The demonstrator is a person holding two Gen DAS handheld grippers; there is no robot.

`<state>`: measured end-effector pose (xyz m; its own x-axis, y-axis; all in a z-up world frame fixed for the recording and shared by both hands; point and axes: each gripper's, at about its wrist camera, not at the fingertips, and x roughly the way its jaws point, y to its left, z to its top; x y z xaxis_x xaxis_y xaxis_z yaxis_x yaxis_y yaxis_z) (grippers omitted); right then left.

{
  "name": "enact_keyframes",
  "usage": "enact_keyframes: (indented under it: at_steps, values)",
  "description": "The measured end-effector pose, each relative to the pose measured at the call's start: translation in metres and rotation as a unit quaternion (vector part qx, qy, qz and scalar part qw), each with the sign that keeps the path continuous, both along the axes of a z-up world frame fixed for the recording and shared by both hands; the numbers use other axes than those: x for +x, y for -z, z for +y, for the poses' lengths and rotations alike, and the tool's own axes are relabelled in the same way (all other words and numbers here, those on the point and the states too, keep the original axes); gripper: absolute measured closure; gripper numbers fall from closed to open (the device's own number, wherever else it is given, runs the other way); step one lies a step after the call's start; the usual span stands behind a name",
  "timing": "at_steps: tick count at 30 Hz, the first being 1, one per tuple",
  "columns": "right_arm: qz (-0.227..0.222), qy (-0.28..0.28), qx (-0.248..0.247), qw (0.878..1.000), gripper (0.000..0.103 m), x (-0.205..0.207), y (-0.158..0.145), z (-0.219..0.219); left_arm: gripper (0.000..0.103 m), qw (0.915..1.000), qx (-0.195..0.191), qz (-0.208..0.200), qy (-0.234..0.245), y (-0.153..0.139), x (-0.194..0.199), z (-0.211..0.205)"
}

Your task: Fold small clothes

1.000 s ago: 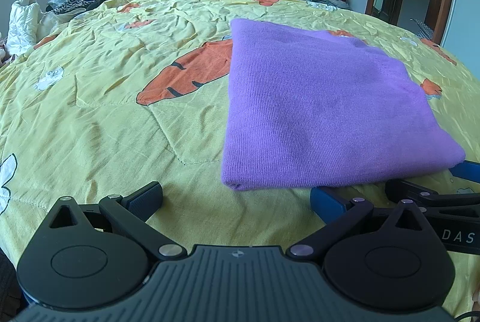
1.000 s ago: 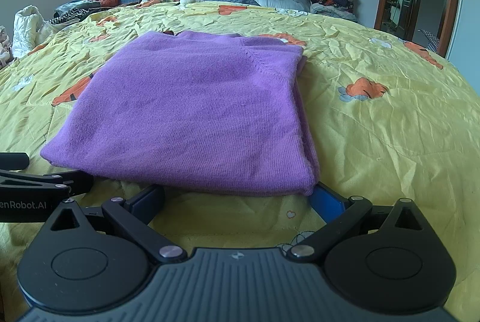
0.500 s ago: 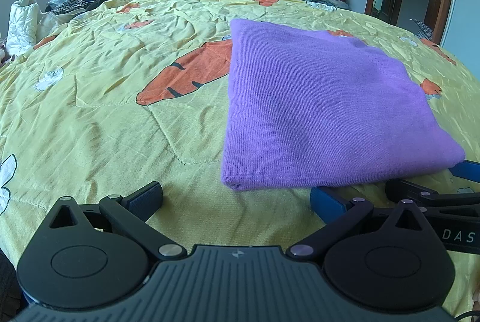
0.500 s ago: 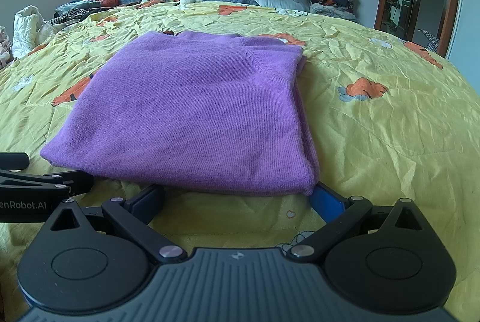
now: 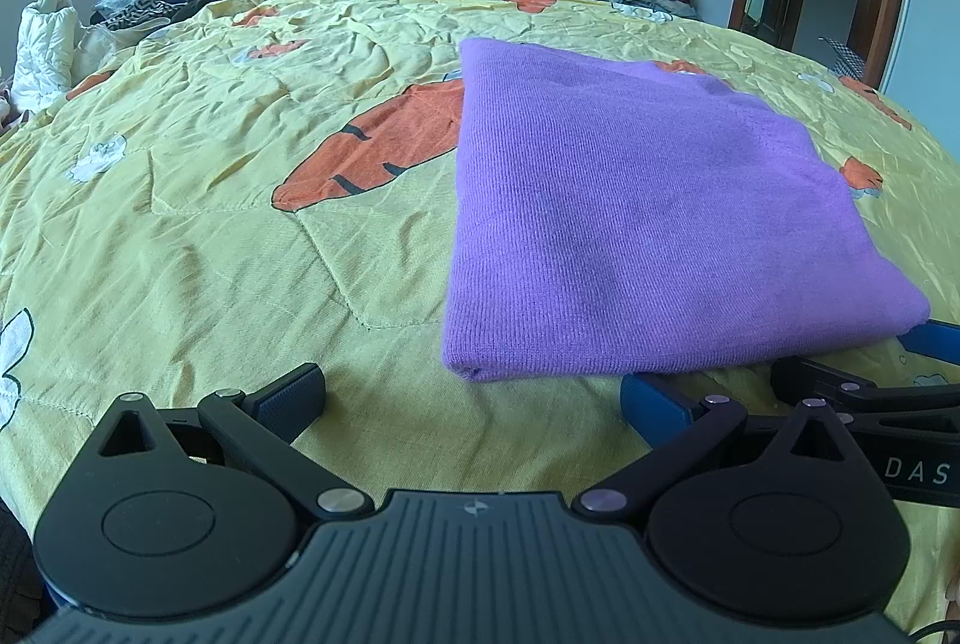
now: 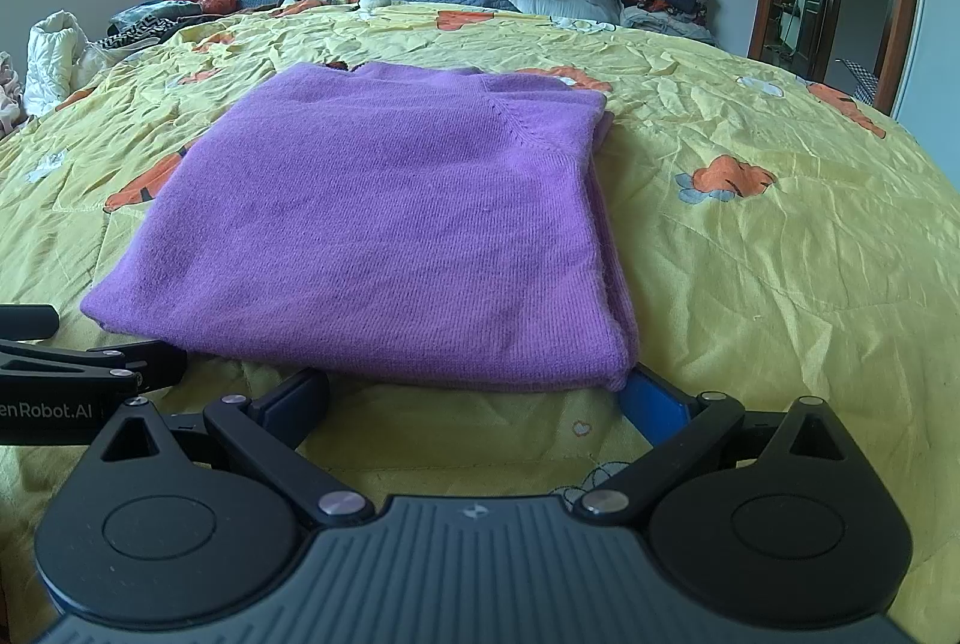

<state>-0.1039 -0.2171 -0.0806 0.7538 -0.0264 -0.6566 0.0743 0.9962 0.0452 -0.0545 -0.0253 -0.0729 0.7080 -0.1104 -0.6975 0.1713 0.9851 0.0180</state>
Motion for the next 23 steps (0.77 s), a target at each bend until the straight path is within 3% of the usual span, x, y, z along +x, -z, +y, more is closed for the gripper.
enact_keyframes:
  at_steps: [23]
  values:
    - [0.0, 0.0, 0.0, 1.0, 0.0, 0.0002, 0.0001, 0.0001, 0.0, 1.0, -0.002, -0.004, 0.005, -0.0007, -0.0012, 0.0006]
